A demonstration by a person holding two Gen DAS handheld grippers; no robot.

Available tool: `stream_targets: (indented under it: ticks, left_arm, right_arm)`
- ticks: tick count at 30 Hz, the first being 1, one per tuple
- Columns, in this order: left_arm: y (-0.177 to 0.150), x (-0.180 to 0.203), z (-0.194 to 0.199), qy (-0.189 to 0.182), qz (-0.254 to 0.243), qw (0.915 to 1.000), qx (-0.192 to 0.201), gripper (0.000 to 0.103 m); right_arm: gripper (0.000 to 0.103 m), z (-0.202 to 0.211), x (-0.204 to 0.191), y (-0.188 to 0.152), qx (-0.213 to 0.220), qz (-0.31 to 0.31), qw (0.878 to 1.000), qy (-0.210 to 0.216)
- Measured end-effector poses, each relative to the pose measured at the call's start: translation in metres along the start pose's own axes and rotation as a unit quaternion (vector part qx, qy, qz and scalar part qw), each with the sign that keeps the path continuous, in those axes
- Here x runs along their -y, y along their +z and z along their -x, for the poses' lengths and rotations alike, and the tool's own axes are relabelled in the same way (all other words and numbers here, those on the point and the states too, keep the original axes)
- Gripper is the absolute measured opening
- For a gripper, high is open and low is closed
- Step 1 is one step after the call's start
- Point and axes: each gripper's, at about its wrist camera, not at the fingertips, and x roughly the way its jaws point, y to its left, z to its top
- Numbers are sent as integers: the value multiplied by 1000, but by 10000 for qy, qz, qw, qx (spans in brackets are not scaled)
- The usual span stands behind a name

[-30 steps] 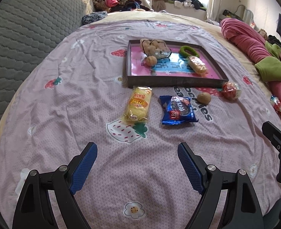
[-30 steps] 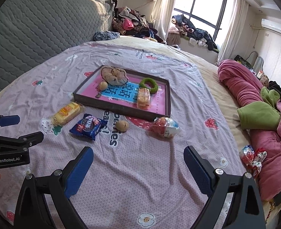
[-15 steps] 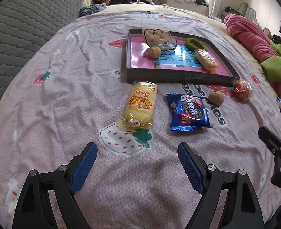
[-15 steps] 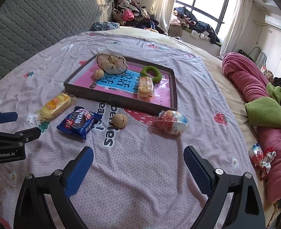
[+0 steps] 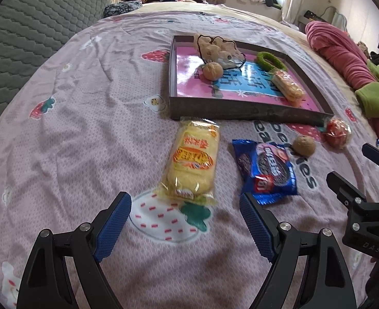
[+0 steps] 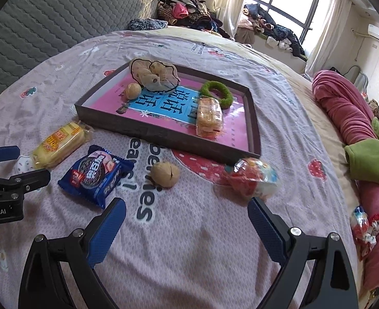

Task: Organize objects
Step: 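Grasp yellow cake packet with left tool while right tool grasps second walnut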

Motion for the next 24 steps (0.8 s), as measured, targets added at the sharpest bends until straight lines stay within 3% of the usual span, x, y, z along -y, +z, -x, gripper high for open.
stream_targets:
  ticks: [21, 24]
  left_arm:
    - [26, -4, -44, 132, 4, 9999, -11, 87]
    - [28, -5, -47, 111, 33, 9999, 19, 87]
  right_arm:
    - [95, -67, -6, 28, -258, 92, 9996, 48]
    - [86, -72, -8, 29, -290, 86, 9994, 154]
